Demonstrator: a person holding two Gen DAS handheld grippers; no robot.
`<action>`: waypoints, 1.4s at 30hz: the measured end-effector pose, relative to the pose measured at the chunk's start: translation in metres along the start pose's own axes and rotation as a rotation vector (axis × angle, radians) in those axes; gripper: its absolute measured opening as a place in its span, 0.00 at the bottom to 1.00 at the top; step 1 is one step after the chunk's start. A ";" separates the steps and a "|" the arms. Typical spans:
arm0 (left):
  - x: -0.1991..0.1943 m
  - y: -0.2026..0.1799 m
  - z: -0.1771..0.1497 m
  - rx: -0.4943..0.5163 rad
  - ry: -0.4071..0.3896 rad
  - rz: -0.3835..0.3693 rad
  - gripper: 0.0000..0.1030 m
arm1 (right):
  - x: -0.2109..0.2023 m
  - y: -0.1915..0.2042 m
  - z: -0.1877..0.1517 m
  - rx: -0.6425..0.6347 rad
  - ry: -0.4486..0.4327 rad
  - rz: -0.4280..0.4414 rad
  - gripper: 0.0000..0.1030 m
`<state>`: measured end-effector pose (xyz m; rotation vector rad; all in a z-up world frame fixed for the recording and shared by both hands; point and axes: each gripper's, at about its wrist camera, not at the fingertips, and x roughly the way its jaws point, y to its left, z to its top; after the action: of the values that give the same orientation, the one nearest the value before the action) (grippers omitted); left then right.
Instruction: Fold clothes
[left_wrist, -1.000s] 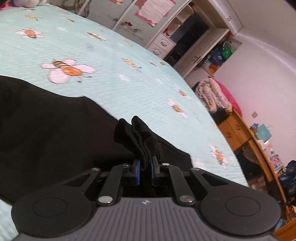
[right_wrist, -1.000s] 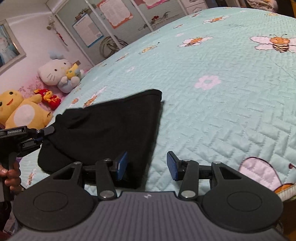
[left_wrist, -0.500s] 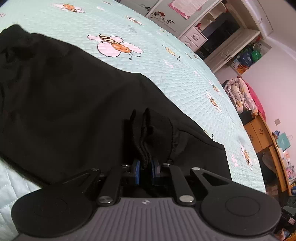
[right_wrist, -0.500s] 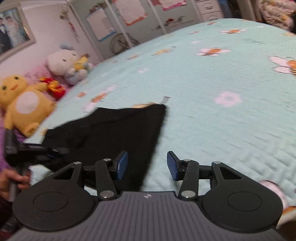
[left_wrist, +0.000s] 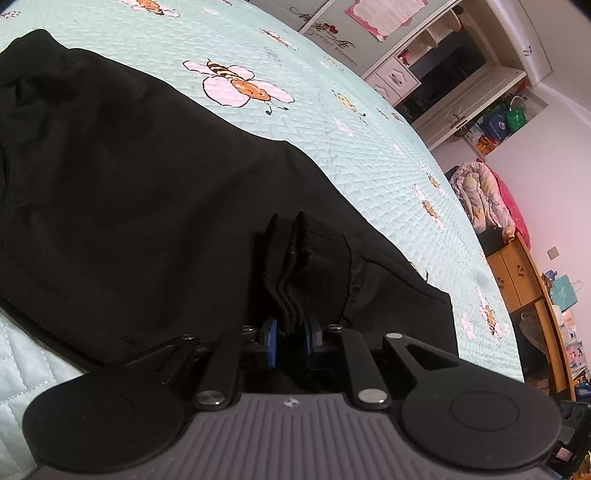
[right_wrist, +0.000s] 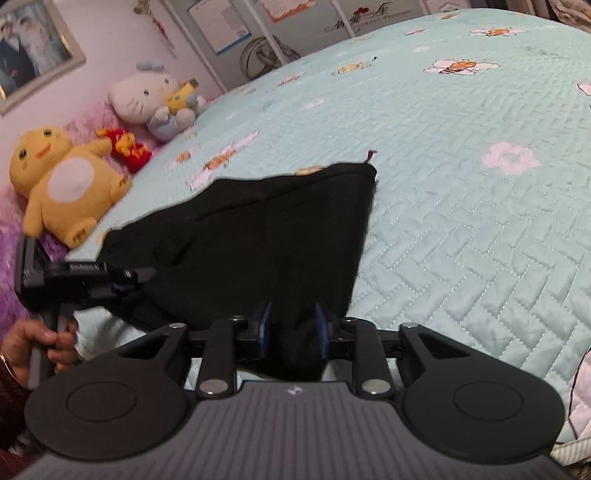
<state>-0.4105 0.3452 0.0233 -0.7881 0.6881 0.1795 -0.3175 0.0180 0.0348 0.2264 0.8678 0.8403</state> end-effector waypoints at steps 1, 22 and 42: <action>-0.001 -0.001 0.000 0.003 0.001 0.002 0.12 | -0.001 0.000 -0.001 0.005 -0.005 -0.005 0.33; -0.026 -0.076 0.029 0.090 -0.050 -0.181 0.10 | 0.036 0.117 -0.069 -0.946 -0.128 -0.276 0.60; -0.035 -0.106 0.043 0.069 -0.067 -0.304 0.10 | 0.065 0.138 -0.078 -1.097 -0.185 -0.464 0.65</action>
<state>-0.3741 0.3051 0.1296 -0.8070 0.5012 -0.0924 -0.4290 0.1460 0.0147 -0.8191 0.1772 0.7314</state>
